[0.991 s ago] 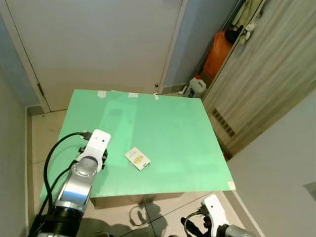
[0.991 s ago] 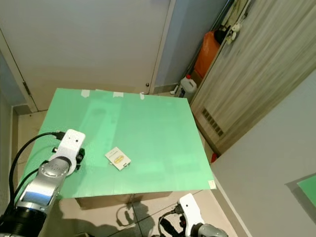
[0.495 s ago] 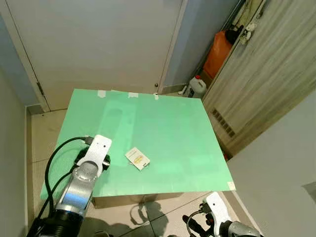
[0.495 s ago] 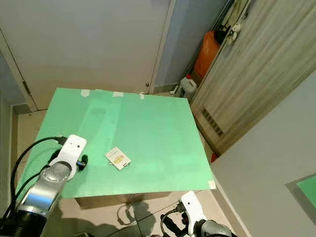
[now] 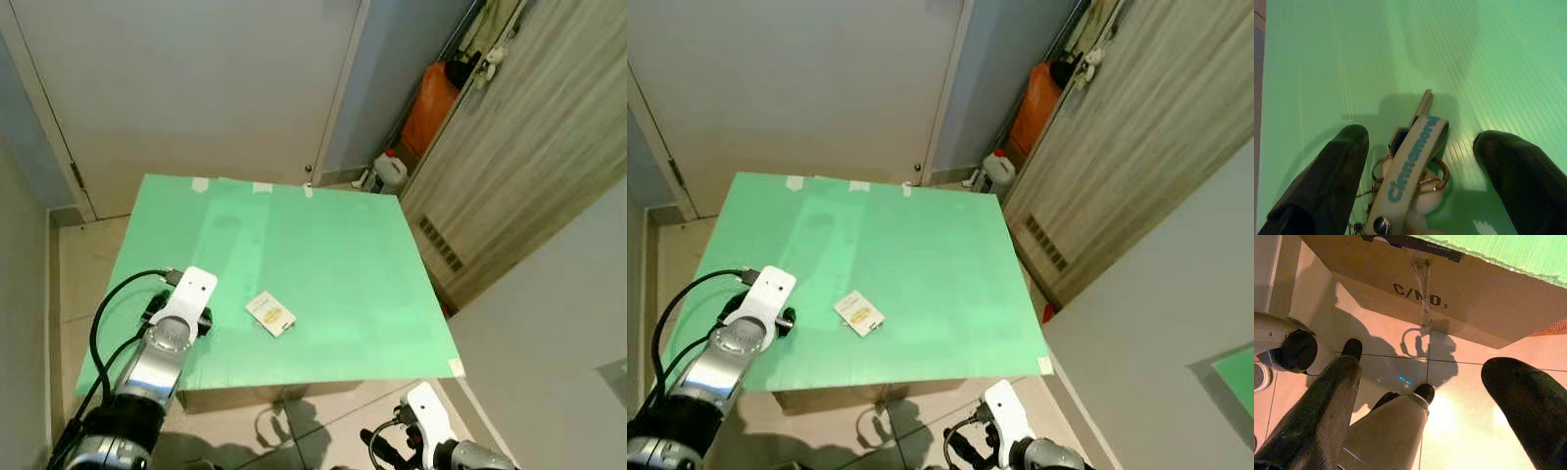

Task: Hang keys on a hook

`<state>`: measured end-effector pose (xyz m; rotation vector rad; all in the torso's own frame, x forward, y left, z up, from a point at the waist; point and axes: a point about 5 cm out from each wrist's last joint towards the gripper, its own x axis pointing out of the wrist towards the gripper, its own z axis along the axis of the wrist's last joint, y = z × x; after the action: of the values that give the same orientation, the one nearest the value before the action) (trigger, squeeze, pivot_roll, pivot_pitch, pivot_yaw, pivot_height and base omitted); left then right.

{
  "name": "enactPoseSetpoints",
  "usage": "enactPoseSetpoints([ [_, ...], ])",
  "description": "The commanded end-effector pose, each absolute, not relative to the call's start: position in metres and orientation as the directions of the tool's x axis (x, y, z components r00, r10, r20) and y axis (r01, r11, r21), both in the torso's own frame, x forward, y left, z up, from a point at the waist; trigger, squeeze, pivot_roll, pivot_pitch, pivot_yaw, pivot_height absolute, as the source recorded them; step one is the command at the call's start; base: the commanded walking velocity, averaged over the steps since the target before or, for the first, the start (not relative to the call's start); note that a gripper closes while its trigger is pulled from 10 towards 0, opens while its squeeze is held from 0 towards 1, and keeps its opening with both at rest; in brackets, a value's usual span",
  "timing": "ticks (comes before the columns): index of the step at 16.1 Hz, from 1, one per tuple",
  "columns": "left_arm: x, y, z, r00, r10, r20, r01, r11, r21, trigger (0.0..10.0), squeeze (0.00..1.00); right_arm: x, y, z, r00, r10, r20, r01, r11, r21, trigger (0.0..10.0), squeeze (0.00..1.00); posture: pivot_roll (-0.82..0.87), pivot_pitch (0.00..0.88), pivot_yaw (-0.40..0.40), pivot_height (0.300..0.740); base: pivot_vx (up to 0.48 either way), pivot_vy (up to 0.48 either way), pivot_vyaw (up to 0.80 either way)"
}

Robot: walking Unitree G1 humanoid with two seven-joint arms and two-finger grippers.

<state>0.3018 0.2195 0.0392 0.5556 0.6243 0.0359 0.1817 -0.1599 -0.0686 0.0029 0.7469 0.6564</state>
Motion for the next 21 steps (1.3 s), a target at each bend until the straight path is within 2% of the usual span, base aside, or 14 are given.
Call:
enactPoseSetpoints([
  [1, 0.296, 0.223, 0.026, 0.789, 0.211, -0.577, 0.138, 0.854, 0.501, 10.0, 0.0, 0.177, -0.167, -0.071, 0.538, 0.539, -0.648, -0.541, 0.81, 0.225, 10.0, 0.0, -0.07, 0.112, -0.22, 0.74, 0.0, 0.0, 0.0],
  [2, 0.297, 0.224, 0.025, 0.791, 0.207, -0.576, 0.138, 0.857, 0.497, 10.0, 0.0, 0.177, -0.167, -0.071, 0.538, 0.538, -0.648, -0.54, 0.811, 0.225, 10.0, 0.0, -0.08, 0.11, -0.22, 0.74, 0.0, 0.0, 0.0],
  [3, 0.299, 0.222, 0.025, 0.794, 0.197, -0.575, 0.137, 0.864, 0.484, 0.0, 0.0, 0.177, -0.167, -0.071, 0.54, 0.536, -0.649, -0.538, 0.813, 0.224, 10.0, 0.0, -0.08, 0.111, -0.219, 0.74, 0.0, 0.0, 0.0],
  [10, 0.309, 0.216, 0.027, 0.82, 0.126, -0.559, 0.2, 0.852, 0.484, 0.0, 0.0, 0.177, -0.167, -0.071, 0.541, 0.53, -0.652, -0.533, 0.817, 0.222, 10.0, 0.0, -0.08, 0.108, -0.214, 0.74, 0.0, 0.0, 0.0],
  [14, 0.313, 0.211, 0.035, 0.854, 0.097, -0.511, 0.217, 0.826, 0.52, 0.0, 0.0, 0.179, -0.194, -0.065, 0.552, 0.519, -0.653, -0.524, 0.825, 0.212, 10.0, 0.0, -0.08, 0.107, -0.209, 0.74, 0.0, 0.0, 0.0],
  [21, 0.311, 0.203, 0.036, 0.869, 0.037, -0.494, 0.212, 0.873, 0.439, 0.0, 0.0, 0.179, -0.196, -0.065, 0.551, 0.519, -0.653, -0.517, 0.827, 0.221, 10.0, 0.0, -0.07, 0.109, -0.208, 0.74, 0.0, 0.0, 0.0],
])
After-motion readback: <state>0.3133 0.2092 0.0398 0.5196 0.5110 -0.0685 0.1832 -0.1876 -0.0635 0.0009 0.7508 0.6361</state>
